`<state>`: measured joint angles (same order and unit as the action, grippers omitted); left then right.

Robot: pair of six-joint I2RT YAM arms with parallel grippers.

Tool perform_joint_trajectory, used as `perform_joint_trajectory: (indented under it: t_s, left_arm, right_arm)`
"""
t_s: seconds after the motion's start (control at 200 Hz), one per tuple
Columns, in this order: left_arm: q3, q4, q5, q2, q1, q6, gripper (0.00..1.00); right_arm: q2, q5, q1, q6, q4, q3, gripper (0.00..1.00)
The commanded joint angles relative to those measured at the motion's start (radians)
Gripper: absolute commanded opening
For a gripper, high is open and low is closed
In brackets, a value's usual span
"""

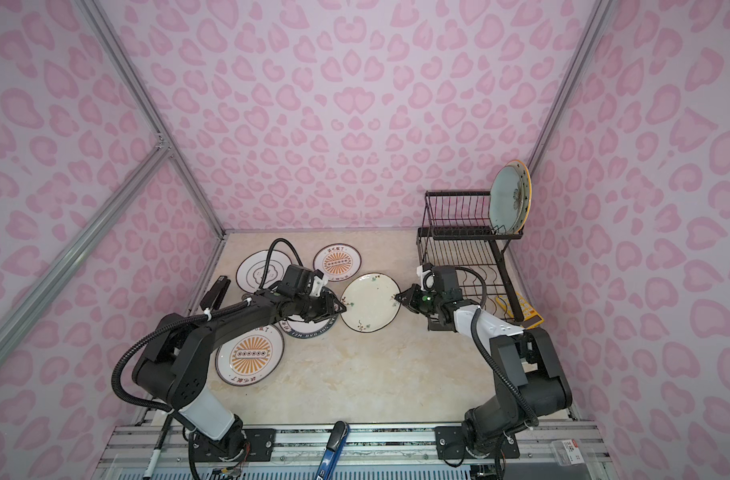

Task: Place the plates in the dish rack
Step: 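Slide the cream berry plate farther from the robot with both grippers and tilt it up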

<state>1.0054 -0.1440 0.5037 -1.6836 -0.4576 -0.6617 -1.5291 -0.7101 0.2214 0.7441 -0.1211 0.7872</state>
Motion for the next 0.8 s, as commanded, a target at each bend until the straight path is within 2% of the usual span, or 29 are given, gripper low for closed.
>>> perform_joint_trajectory:
  t_s: [0.0,0.605,0.765,0.795]
  left_arm:
    - [0.026,0.021,0.016,-0.016,0.006,0.026,0.46]
    - [0.044,0.12,0.105,0.023,0.017,0.016,0.43]
    - [0.038,0.147,0.119,0.045,0.017,0.007,0.37]
    - [0.038,0.149,0.118,0.049,0.017,0.007,0.31]
  right_arm:
    - [0.016,-0.072,0.001,0.048,-0.124,0.009,0.0]
    - [0.033,-0.108,0.024,0.13,-0.208,0.016,0.0]
    - [0.027,-0.111,0.034,0.133,-0.215,0.021,0.0]
    - [0.027,-0.112,0.036,0.133,-0.216,0.02,0.0]
